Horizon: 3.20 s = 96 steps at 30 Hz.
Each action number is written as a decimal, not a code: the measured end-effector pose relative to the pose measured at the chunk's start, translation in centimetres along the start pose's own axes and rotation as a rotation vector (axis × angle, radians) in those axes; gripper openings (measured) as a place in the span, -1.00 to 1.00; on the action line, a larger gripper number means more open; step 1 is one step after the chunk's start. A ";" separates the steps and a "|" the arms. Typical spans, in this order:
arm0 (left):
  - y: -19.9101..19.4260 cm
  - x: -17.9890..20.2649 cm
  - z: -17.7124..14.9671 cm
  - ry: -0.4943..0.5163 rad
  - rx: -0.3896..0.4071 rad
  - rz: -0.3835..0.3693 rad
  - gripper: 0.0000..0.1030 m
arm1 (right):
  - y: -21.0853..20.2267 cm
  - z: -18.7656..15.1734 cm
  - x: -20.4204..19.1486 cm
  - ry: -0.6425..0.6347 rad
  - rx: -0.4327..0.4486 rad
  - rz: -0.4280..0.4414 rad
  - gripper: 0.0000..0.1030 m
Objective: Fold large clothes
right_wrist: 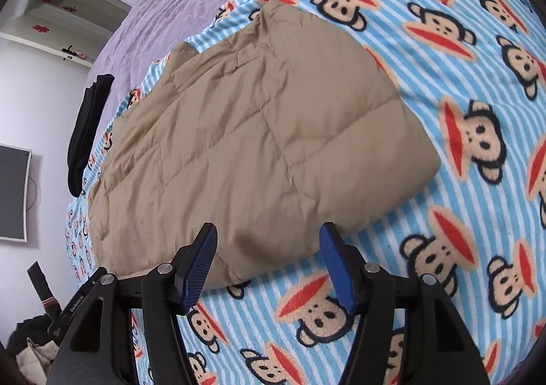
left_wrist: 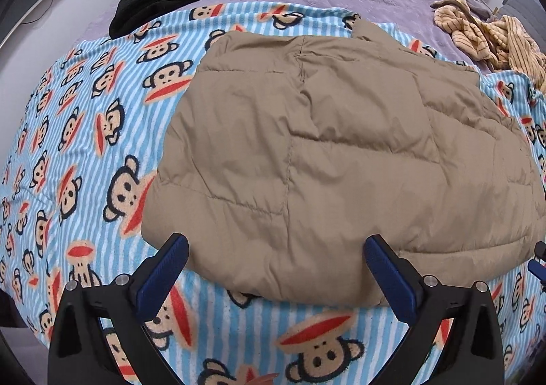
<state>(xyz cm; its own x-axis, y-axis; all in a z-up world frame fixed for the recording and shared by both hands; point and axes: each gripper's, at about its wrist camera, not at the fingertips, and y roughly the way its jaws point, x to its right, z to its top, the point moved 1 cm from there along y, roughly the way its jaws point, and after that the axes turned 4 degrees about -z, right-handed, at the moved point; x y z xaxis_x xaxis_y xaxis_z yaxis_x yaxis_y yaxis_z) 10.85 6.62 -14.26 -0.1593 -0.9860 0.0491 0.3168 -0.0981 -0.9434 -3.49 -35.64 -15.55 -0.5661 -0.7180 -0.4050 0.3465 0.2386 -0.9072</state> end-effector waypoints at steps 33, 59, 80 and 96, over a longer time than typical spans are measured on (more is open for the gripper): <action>2.3 -4.1 -2.7 -0.239 -0.057 -0.331 1.00 | 3.9 -3.4 1.4 0.102 -0.014 0.163 0.99; 7.7 -7.3 0.0 -0.481 -0.017 -0.539 1.00 | 7.2 1.1 0.6 0.232 -0.059 0.344 0.99; 1.7 -3.4 2.0 -0.390 0.211 -0.338 -0.63 | 9.6 3.4 1.2 0.301 -0.097 0.459 -0.40; -4.0 -5.6 -12.4 -0.353 0.099 -0.363 -0.63 | 5.7 -4.0 5.3 0.234 -0.170 0.487 -0.49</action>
<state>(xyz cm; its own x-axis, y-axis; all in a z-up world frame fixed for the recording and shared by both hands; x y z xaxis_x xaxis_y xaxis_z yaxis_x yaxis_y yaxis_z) -1.11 14.17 -14.84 0.0441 -0.8697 0.4916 0.3891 -0.4383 -0.8102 -7.48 -35.52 -23.36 -0.5288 -0.3389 -0.7782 0.4951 0.6215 -0.6071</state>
